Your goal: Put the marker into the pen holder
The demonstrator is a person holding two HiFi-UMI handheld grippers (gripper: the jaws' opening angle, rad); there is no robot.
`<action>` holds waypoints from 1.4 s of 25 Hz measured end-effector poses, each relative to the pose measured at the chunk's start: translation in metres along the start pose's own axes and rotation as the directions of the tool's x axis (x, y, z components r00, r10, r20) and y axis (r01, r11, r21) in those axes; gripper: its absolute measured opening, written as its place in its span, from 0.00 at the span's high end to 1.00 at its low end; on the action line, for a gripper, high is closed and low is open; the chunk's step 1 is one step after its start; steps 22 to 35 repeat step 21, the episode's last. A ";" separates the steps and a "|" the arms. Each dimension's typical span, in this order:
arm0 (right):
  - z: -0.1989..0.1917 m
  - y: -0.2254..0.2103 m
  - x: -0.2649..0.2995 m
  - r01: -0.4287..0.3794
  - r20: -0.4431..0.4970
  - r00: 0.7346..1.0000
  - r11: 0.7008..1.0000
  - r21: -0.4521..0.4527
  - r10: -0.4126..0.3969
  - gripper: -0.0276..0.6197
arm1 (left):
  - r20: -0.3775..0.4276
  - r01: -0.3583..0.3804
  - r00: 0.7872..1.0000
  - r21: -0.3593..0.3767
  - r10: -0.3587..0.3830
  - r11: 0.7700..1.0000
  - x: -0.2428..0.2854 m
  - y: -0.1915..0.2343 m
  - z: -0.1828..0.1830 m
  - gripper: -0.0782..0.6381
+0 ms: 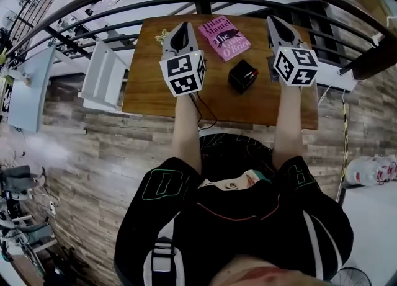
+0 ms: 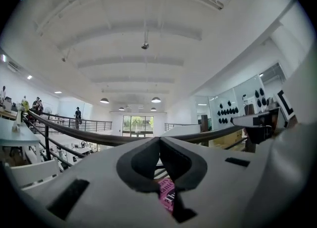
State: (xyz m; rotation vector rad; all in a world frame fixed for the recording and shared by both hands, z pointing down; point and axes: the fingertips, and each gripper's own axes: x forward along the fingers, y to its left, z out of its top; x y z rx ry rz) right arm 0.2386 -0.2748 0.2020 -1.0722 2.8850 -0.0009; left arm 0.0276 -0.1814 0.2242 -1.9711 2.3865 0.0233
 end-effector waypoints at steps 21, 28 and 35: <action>-0.022 0.015 0.011 -0.024 -0.008 1.000 0.997 -0.069 0.024 0.95 | -0.006 0.029 1.000 0.007 -0.029 1.000 0.009 -0.002 -0.024 0.88; -0.022 0.015 0.011 -0.024 -0.008 1.000 0.997 -0.069 0.024 0.95 | -0.006 0.029 1.000 0.007 -0.029 1.000 0.009 -0.002 -0.024 0.88; -0.022 0.015 0.011 -0.024 -0.008 1.000 0.997 -0.069 0.024 0.95 | -0.006 0.029 1.000 0.007 -0.029 1.000 0.009 -0.002 -0.024 0.88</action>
